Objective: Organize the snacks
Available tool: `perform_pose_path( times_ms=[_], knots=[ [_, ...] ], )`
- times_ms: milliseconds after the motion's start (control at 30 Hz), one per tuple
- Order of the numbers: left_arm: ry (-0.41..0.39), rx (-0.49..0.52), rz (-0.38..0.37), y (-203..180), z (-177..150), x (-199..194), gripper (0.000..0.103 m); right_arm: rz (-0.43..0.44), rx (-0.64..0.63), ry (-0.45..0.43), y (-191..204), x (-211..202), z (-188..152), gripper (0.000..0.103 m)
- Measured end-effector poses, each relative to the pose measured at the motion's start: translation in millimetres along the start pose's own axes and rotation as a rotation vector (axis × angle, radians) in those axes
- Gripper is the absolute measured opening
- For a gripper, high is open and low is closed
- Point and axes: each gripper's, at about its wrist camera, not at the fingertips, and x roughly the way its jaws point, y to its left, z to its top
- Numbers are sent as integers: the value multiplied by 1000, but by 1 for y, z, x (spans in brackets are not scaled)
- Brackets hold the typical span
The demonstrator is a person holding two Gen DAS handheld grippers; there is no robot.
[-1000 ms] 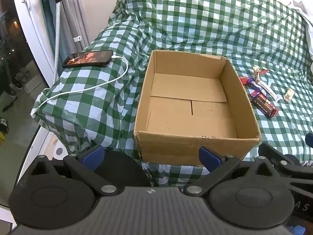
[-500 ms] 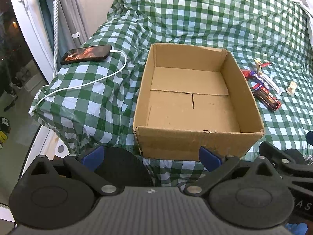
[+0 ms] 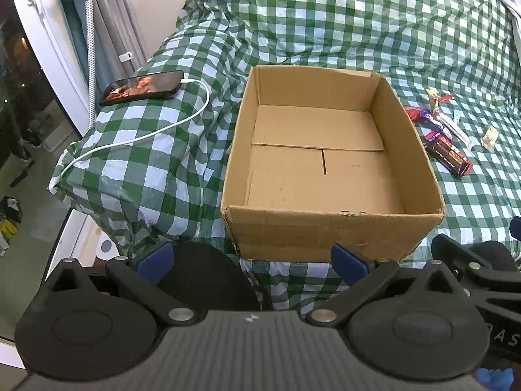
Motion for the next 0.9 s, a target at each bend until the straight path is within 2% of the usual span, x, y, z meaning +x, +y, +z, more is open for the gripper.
perform_pose_path(
  times_ms=[267,367,500,600,800,900],
  knots=[
    [30,28,1,-8,0,5,103,0,28,20,-9,7,0,103],
    [56,45,-21,-12,2,9,103,1,50,26,-16,10,0,103],
    [62,58,-29,-20,9,12,103,-4,85,2,-32,12,4,103],
    [64,72,-33,-30,18,14,103,-26,138,-31,-54,13,7,103],
    [81,86,-40,-58,41,22,103,-188,277,-37,-123,23,9,103],
    [90,103,-37,-75,54,28,103,-219,316,-57,-166,37,5,103]
  ],
)
